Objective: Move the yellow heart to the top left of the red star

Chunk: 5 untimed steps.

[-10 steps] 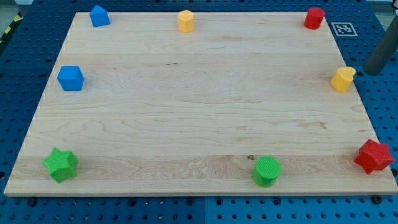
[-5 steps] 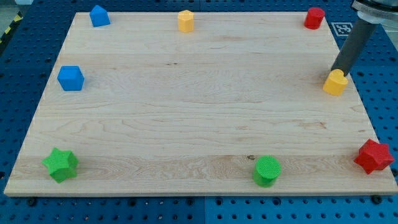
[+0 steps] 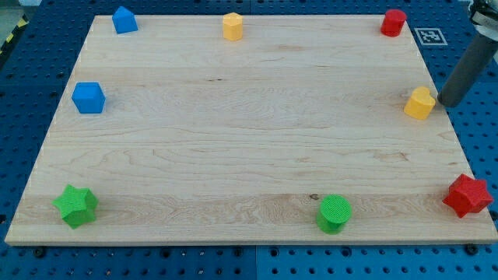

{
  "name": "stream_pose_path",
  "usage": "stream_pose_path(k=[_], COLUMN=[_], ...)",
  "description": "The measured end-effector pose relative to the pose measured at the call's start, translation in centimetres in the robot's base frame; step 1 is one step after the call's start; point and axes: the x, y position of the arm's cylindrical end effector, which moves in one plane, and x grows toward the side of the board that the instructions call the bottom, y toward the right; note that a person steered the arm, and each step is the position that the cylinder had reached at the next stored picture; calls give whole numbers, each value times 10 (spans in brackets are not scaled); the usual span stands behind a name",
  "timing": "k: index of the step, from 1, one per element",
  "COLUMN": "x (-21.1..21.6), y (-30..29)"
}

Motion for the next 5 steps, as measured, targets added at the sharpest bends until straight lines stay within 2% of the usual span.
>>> stream_pose_path(k=[2, 4, 5], x=[-1, 27, 27], y=[-2, -2, -21])
